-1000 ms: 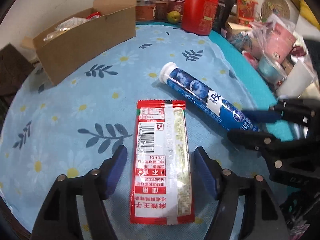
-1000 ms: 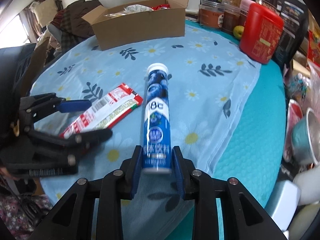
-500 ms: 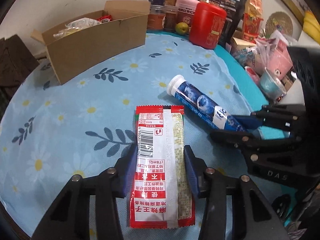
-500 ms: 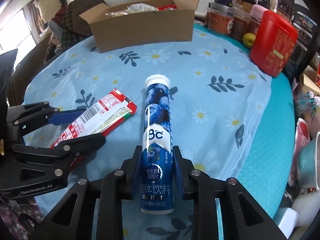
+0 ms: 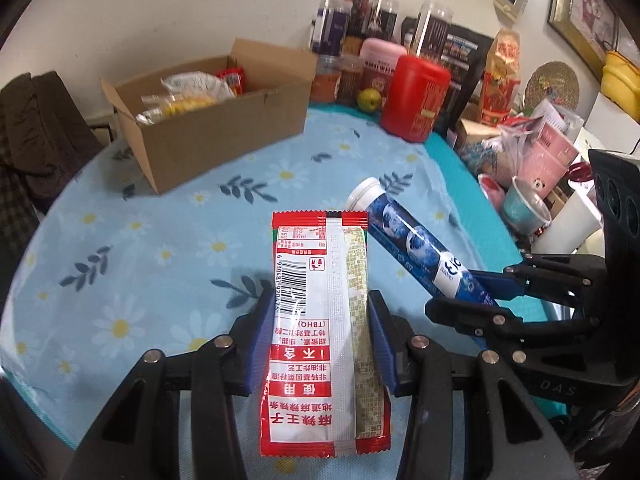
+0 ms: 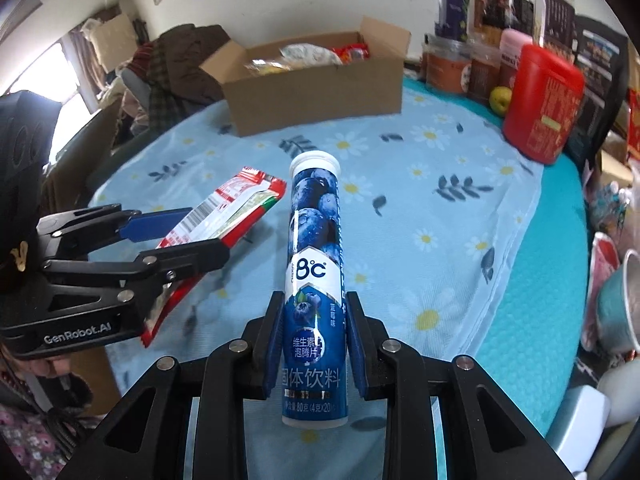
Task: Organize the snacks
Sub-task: 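Lift the snack strip and blue tube and carry them over the box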
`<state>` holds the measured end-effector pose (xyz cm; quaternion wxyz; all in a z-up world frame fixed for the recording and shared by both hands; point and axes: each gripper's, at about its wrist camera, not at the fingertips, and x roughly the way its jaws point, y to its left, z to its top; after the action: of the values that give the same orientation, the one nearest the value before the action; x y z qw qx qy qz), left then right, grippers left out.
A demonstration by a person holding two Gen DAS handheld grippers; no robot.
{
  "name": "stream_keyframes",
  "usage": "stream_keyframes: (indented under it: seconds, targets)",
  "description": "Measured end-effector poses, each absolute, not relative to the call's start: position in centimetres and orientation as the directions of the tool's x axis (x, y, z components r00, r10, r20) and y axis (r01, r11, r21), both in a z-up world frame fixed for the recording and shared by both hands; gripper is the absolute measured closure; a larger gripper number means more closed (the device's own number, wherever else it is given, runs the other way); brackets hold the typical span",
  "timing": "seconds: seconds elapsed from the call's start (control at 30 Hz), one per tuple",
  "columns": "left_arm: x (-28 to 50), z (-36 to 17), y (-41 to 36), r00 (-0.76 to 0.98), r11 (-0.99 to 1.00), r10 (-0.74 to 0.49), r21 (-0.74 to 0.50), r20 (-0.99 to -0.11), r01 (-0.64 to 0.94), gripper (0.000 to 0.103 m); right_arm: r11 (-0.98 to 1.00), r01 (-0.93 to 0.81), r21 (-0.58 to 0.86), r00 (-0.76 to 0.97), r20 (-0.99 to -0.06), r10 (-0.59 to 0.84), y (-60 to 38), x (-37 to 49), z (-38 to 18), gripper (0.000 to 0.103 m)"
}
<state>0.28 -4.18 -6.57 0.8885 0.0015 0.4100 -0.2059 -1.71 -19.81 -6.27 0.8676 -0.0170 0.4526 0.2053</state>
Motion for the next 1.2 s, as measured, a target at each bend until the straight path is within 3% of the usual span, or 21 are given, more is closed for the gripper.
stream_keyframes:
  seconds: [0.63,1.2]
  targets:
    - [1.4,2.1,-2.5,0.74,0.926,-0.364,-0.133,-0.566,0.354,0.059,0.891,-0.454,0.027,0.663,-0.657,0.358,-18.1,0.3,2.8,0.075]
    - [11.0,7.6,-0.9,0.809,0.936,-0.341,-0.098,-0.479,0.337,0.059,0.89,-0.456,-0.014,0.738,-0.565,0.369,-16.7,9.5,7.8,0.075]
